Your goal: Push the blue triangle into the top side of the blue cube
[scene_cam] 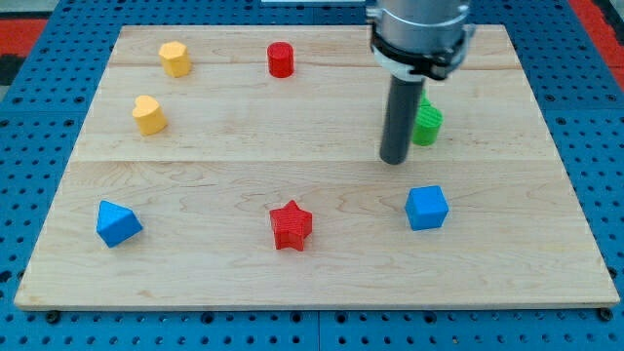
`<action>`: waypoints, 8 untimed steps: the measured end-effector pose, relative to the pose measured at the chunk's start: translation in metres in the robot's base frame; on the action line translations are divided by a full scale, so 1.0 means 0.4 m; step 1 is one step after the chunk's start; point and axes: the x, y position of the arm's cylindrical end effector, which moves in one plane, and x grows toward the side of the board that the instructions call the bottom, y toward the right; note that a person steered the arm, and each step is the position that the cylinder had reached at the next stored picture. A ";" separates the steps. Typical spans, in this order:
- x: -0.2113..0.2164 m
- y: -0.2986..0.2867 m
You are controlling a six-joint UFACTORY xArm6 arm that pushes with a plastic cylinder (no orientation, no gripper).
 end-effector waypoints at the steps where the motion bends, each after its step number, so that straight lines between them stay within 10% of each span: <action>1: -0.037 -0.054; 3: -0.123 -0.354; 6: 0.227 -0.560; 8: 0.264 -0.853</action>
